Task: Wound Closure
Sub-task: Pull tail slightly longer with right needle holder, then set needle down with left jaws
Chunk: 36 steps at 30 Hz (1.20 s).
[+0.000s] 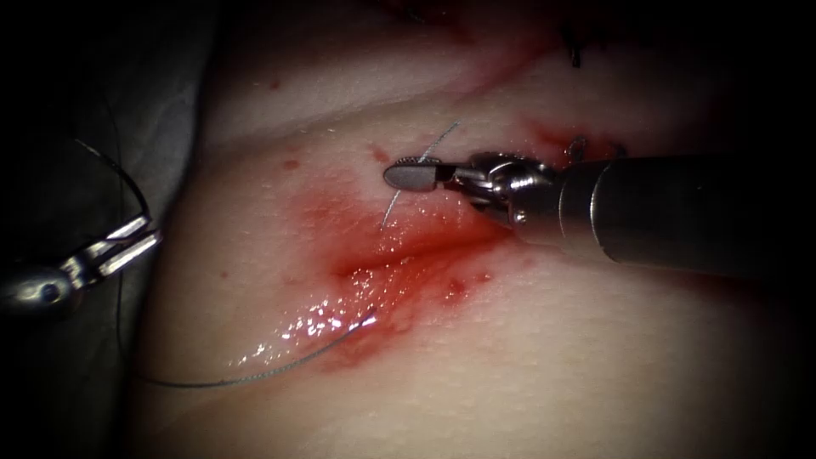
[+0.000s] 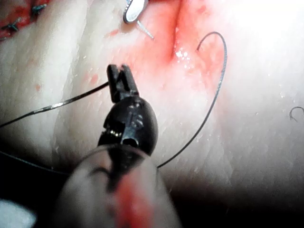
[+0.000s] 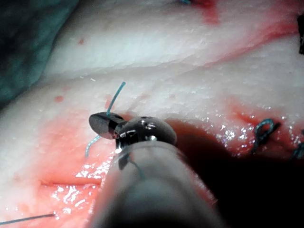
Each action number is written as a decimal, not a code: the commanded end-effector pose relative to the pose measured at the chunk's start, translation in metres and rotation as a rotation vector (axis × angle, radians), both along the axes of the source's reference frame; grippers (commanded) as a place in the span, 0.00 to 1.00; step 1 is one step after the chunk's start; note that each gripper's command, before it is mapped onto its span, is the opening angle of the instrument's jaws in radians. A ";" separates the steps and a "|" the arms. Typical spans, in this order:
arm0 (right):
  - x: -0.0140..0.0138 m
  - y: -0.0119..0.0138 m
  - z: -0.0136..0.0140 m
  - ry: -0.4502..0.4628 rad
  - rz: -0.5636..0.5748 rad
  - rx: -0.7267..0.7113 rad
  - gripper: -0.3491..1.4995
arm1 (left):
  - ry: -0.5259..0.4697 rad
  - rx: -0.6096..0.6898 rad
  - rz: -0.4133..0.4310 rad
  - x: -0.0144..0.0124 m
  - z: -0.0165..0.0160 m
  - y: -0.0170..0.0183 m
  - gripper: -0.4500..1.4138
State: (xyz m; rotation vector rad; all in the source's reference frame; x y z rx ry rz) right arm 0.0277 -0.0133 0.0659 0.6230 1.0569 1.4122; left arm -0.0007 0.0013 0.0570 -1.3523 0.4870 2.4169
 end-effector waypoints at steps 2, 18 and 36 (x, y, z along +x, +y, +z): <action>0.0013 -0.0002 -0.0008 -0.037 -0.073 -0.132 0.00 | 0.000 0.001 0.002 -0.0005 0.0008 -0.0002 0.06; 0.0053 -0.0022 -0.0099 -0.137 -0.333 -0.635 0.00 | 0.005 0.008 0.012 -0.0010 0.0009 -0.0002 0.03; 0.0023 -0.0025 -0.0125 -0.155 -0.191 -0.665 0.96 | 0.017 0.049 0.017 -0.0062 0.0059 0.0072 0.03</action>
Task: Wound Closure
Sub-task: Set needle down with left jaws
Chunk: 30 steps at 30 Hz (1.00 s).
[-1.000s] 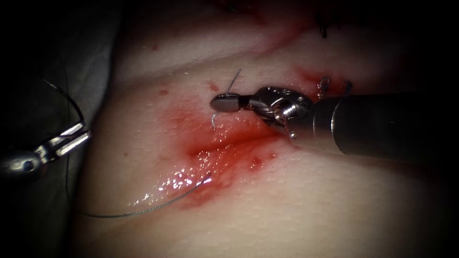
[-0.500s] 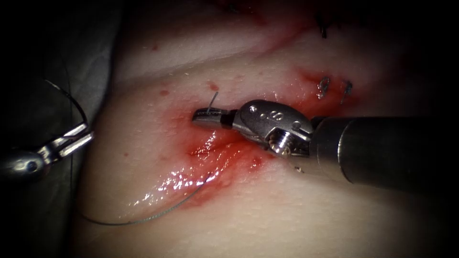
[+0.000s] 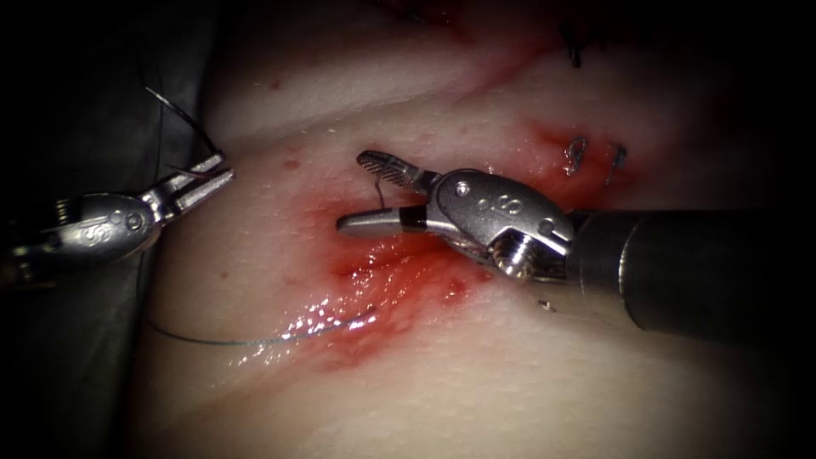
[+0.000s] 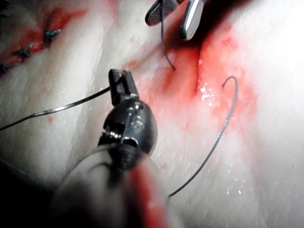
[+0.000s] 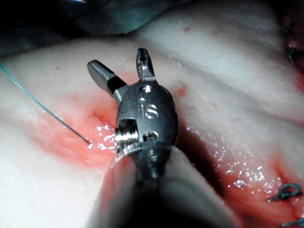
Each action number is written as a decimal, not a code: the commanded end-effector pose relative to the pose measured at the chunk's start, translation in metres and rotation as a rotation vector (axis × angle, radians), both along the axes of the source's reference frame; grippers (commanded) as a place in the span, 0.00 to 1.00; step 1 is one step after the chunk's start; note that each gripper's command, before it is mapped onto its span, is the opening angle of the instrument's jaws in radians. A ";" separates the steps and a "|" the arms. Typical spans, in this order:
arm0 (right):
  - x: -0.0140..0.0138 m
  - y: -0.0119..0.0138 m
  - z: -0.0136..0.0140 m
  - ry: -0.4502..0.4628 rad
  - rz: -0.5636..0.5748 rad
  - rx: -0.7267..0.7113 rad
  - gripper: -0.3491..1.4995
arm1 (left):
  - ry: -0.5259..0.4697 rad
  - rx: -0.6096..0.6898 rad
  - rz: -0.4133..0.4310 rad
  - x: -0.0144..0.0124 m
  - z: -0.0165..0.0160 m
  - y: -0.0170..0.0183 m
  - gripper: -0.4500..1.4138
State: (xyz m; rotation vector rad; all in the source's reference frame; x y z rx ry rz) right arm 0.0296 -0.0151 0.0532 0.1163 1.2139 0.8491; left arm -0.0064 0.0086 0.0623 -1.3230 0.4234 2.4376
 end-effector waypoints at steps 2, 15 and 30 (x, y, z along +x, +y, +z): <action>-0.0006 -0.0014 -0.0009 0.018 -0.005 0.002 0.98 | -0.003 0.002 0.000 -0.0013 0.0016 0.0011 0.04; -0.0043 -0.0046 -0.0055 0.062 -0.002 0.004 0.95 | 0.038 0.042 0.086 -0.0084 0.0094 0.0044 0.23; -0.0033 -0.0055 -0.0050 0.055 0.006 -0.006 0.97 | -0.012 0.138 0.090 -0.0064 0.0085 0.0076 0.99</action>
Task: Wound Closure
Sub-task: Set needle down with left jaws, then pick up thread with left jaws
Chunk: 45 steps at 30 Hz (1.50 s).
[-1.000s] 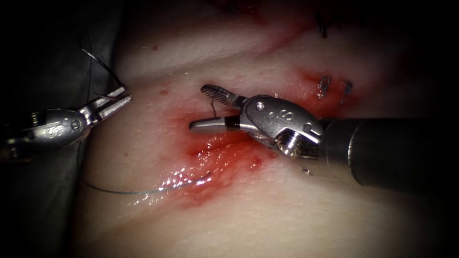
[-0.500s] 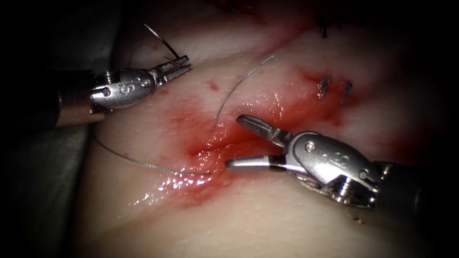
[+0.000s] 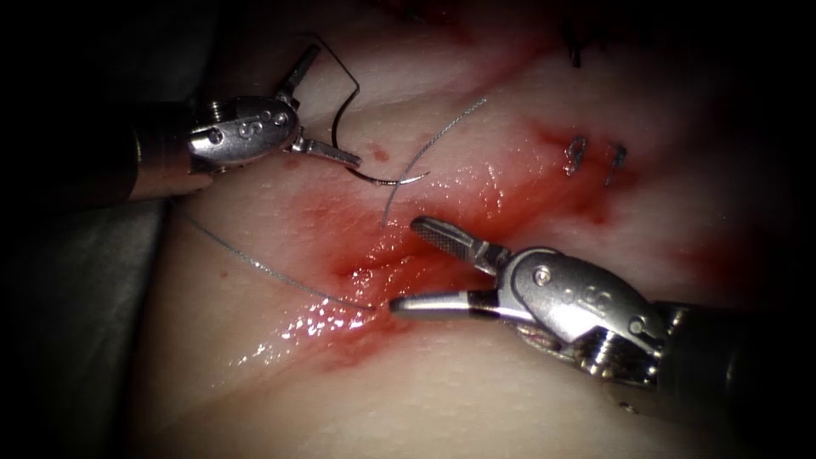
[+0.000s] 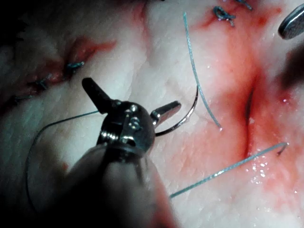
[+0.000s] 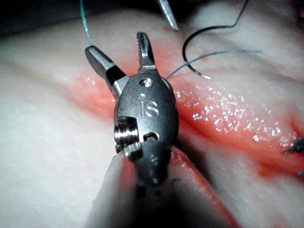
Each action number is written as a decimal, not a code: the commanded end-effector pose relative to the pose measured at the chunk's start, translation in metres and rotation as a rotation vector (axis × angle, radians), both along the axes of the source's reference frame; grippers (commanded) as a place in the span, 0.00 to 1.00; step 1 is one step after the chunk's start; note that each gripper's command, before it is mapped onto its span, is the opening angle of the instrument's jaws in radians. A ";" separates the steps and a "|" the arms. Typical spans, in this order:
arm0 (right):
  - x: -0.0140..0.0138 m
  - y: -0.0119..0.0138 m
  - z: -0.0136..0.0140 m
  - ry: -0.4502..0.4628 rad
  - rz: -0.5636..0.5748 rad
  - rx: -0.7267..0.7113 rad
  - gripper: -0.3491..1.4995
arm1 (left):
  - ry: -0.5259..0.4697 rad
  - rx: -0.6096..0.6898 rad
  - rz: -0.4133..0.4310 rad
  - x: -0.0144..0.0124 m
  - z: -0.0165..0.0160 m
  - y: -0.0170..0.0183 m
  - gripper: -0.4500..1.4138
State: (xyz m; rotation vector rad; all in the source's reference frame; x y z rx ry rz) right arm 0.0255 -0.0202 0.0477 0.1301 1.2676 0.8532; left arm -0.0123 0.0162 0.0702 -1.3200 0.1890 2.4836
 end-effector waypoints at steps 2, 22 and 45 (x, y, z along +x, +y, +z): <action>0.0009 -0.0006 0.0006 0.003 -0.003 -0.002 0.97 | -0.032 -0.003 -0.012 0.0013 -0.0010 0.0008 0.99; 0.0017 -0.0017 0.0011 0.041 -0.048 -0.021 0.95 | -0.029 -0.074 0.140 0.0216 -0.0076 0.0006 0.78; 0.0015 -0.0018 0.0002 -0.034 -0.128 -0.251 0.92 | 0.115 -0.215 0.480 0.0169 -0.0006 -0.0029 0.68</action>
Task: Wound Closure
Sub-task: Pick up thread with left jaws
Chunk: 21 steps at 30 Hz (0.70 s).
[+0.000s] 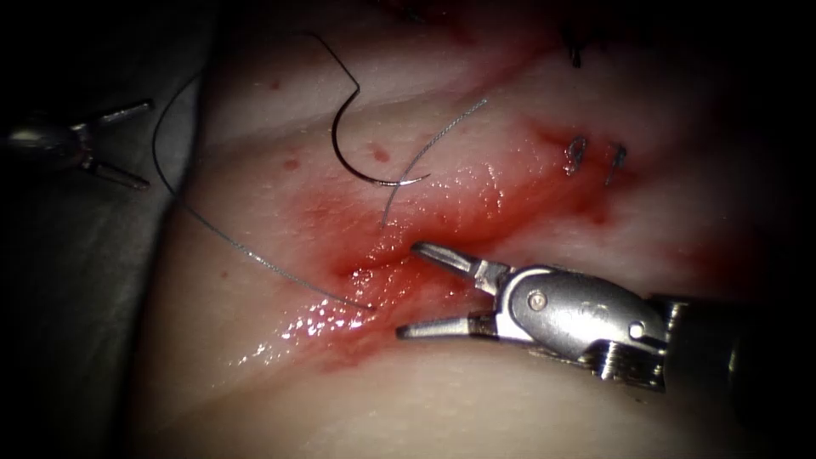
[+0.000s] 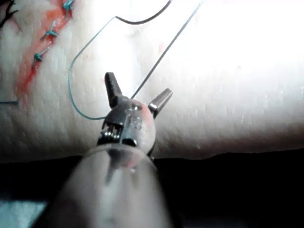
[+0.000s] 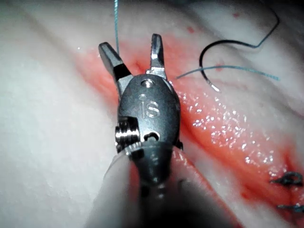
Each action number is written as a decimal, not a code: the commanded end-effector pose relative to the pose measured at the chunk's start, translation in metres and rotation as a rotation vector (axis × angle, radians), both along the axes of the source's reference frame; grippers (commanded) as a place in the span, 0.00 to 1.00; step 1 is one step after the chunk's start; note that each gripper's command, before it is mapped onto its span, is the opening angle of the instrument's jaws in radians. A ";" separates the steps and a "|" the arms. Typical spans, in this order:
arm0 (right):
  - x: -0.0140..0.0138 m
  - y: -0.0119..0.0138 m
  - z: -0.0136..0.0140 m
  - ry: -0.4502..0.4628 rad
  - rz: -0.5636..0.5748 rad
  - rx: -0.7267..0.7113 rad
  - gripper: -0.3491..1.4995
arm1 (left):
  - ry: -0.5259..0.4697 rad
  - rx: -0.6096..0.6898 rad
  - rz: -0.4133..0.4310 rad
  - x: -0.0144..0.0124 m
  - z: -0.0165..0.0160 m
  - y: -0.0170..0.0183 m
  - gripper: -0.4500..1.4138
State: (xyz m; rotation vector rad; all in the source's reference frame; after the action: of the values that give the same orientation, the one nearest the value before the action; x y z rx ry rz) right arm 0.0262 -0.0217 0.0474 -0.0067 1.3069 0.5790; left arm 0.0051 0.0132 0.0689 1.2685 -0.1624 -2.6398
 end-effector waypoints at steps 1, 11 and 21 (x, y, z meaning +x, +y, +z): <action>0.0008 -0.0004 0.0005 0.002 -0.002 0.001 0.92 | 0.009 -0.012 -0.001 -0.0006 0.0010 0.0003 0.67; 0.0011 -0.0006 0.0004 0.003 -0.002 0.000 0.92 | 0.112 -0.049 0.035 -0.0007 0.0047 -0.0006 0.58; 0.0008 -0.0008 0.0002 0.006 -0.006 0.000 0.84 | 0.076 -0.028 -0.017 -0.0005 0.0037 0.0008 0.00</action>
State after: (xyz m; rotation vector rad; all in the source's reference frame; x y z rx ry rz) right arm 0.0263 -0.0221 0.0472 -0.0010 1.3113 0.5736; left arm 0.0050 0.0139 0.0715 1.1702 -0.2042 -2.6954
